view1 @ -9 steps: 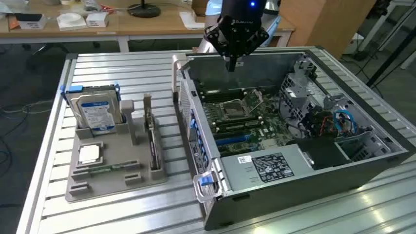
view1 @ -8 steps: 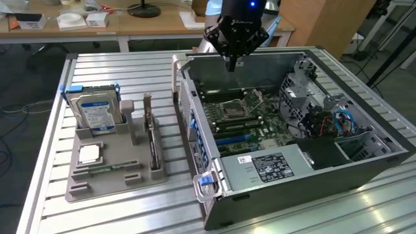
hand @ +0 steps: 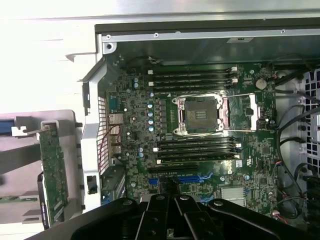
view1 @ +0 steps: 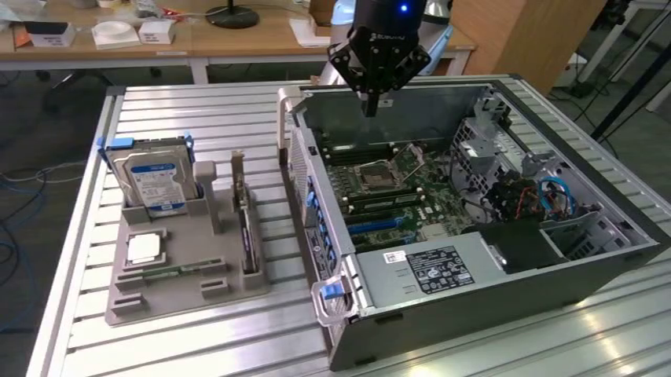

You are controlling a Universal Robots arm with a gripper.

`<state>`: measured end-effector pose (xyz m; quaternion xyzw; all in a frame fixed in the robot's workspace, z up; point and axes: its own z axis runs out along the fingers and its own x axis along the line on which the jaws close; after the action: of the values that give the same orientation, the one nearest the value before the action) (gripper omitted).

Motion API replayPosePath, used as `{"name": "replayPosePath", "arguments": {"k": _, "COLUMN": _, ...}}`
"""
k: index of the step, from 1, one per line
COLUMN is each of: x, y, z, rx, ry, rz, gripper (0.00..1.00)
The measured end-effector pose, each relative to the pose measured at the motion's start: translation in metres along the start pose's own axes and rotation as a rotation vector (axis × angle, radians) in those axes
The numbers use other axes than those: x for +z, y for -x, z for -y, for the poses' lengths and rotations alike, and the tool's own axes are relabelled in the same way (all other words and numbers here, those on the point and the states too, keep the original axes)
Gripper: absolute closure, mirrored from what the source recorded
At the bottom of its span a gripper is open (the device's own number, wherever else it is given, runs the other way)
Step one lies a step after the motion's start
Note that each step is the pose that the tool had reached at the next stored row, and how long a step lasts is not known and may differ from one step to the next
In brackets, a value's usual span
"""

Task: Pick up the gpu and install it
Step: 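Reach for the gpu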

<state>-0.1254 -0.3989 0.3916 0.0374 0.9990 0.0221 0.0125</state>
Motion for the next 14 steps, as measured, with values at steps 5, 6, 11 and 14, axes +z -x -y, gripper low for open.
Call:
{"name": "replayPosePath", "arguments": {"k": 5, "x": 0.0002, "y": -0.0009, "z": 0.0001, "rx": 0.0, "ry": 0.0, "rz": 0.0, "gripper": 0.9}}
{"name": "replayPosePath", "arguments": {"k": 6, "x": 0.0003, "y": -0.001, "z": 0.0001, "rx": 0.0, "ry": 0.0001, "rz": 0.0001, "gripper": 0.9}}
{"name": "replayPosePath", "arguments": {"k": 11, "x": 0.0004, "y": -0.0019, "z": 0.0001, "rx": 0.0, "ry": 0.0001, "rz": 0.0, "gripper": 0.9}}
{"name": "replayPosePath", "arguments": {"k": 14, "x": 0.0005, "y": -0.0028, "z": 0.0002, "rx": 0.0, "ry": 0.0001, "rz": 0.0001, "gripper": 0.9}}
